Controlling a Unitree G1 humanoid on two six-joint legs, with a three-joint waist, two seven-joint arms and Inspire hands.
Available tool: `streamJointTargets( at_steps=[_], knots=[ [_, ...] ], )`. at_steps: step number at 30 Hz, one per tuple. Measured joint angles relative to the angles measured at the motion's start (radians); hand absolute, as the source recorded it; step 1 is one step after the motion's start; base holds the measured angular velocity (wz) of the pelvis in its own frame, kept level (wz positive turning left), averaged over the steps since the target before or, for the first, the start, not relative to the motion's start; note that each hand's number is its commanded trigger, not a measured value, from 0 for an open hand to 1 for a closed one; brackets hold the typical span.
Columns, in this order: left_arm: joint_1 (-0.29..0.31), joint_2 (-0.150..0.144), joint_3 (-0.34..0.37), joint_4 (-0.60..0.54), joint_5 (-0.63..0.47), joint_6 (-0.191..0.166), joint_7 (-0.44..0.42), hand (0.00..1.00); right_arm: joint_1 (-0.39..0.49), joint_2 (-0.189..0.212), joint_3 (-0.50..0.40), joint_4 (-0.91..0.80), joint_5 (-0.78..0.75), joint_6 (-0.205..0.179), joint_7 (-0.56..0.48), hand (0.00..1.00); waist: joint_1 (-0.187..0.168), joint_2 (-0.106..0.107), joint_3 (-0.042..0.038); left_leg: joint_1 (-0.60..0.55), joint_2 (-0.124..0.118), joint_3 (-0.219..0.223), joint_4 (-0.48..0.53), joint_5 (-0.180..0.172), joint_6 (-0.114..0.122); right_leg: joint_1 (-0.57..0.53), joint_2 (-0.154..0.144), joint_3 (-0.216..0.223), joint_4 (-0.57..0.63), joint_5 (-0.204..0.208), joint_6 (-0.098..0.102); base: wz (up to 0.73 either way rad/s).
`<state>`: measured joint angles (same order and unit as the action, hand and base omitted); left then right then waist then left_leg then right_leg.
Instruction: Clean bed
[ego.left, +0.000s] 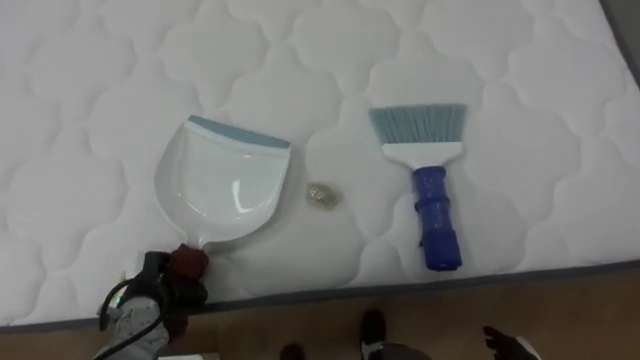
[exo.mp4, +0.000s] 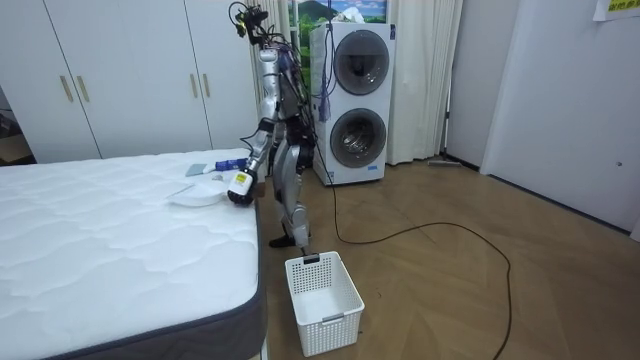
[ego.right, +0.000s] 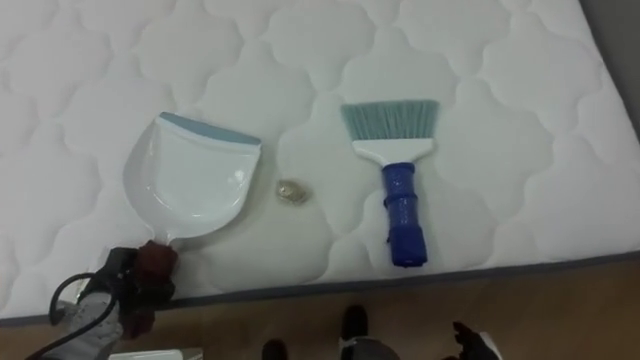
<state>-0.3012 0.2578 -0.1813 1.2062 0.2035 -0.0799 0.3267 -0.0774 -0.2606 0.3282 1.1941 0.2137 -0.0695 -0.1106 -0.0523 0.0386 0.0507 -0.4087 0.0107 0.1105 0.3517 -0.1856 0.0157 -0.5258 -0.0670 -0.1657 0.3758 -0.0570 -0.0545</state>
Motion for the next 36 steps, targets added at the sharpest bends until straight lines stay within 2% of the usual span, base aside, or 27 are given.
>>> streamJointTargets(
  at_steps=[3,6,10,14,16,19,23,27,31,34,36],
  knots=[
    [-0.001,0.009,0.002,0.000,0.021,-0.008,0.025,1.00,0.002,-0.001,-0.002,0.001,0.036,-0.005,0.001,0.00,0.001,0.002,-0.0013,0.000,0.002,0.001,-0.003,0.000,-0.001,-0.001,0.002,0.000,0.001,-0.002,-0.001,0.00],
    [0.003,0.026,0.004,-0.005,0.078,-0.031,0.057,1.00,0.000,-0.001,-0.041,0.001,0.085,-0.022,0.000,0.00,0.009,0.004,-0.0032,-0.007,0.007,0.012,0.011,-0.003,-0.002,-0.009,0.005,0.001,0.003,-0.002,-0.002,-0.09],
    [0.019,0.050,0.022,-0.008,0.125,-0.054,0.120,1.00,0.001,-0.003,-0.085,0.007,0.138,-0.045,0.000,0.00,0.006,0.010,-0.0133,-0.004,0.012,0.017,0.025,-0.010,-0.003,-0.007,0.008,0.001,0.003,0.000,-0.004,-0.06],
    [0.025,0.083,0.020,-0.008,0.138,-0.060,0.166,1.00,0.000,-0.009,-0.115,0.008,0.144,-0.051,0.000,0.00,0.000,0.008,-0.0150,0.004,0.010,0.018,0.024,-0.010,-0.003,0.001,0.002,0.001,0.004,-0.005,-0.002,0.00],
    [0.041,0.097,0.020,-0.008,0.143,-0.060,0.184,1.00,0.001,-0.016,-0.118,0.014,0.160,-0.051,0.000,0.00,-0.001,0.006,-0.0187,0.013,0.007,0.020,0.019,-0.010,-0.003,0.005,0.003,0.002,0.010,-0.007,-0.001,0.00],
    [0.064,0.115,0.020,-0.010,0.150,-0.062,0.192,1.00,-0.003,-0.017,-0.149,0.013,0.186,-0.051,0.000,0.00,-0.002,0.005,-0.0193,0.015,0.007,0.021,0.015,-0.010,-0.003,0.008,0.003,0.003,0.009,-0.006,-0.002,-0.01],
    [0.083,0.125,0.012,-0.049,0.150,-0.065,0.195,1.00,-0.010,-0.019,-0.175,0.008,0.235,-0.052,-0.004,0.00,-0.002,0.006,-0.0206,0.002,0.011,0.023,0.019,-0.011,-0.001,0.002,-0.001,-0.002,0.005,-0.003,-0.002,0.06],
    [0.118,0.130,-0.001,-0.081,0.186,-0.074,0.205,1.00,-0.018,-0.023,-0.211,-0.025,0.271,-0.055,-0.042,0.00,0.001,0.003,-0.0245,0.001,0.009,0.027,0.018,-0.011,-0.001,0.001,0.001,0.000,0.007,-0.001,-0.002,-0.02],
    [0.136,0.143,0.000,-0.112,0.228,-0.076,0.206,1.00,-0.028,-0.026,-0.314,-0.069,0.280,-0.078,-0.129,0.00,0.004,0.003,-0.0266,0.001,0.009,0.028,0.025,-0.011,-0.001,-0.002,0.000,0.000,0.011,-0.001,-0.002,0.00],
    [0.171,0.148,0.001,-0.146,0.224,-0.079,0.207,1.00,-0.033,-0.043,-0.325,-0.107,0.282,-0.105,-0.197,0.00,0.005,0.006,-0.0382,-0.004,0.009,0.028,0.027,-0.012,0.000,-0.001,-0.002,0.000,0.011,-0.002,0.000,0.00],
    [0.183,0.149,0.001,-0.157,0.225,-0.082,0.207,1.00,-0.040,-0.048,-0.359,-0.132,0.263,-0.110,-0.239,0.00,0.005,0.005,-0.0390,-0.003,0.008,0.029,0.027,-0.012,0.000,-0.005,-0.002,0.001,0.013,-0.002,0.000,0.00]
  ],
)
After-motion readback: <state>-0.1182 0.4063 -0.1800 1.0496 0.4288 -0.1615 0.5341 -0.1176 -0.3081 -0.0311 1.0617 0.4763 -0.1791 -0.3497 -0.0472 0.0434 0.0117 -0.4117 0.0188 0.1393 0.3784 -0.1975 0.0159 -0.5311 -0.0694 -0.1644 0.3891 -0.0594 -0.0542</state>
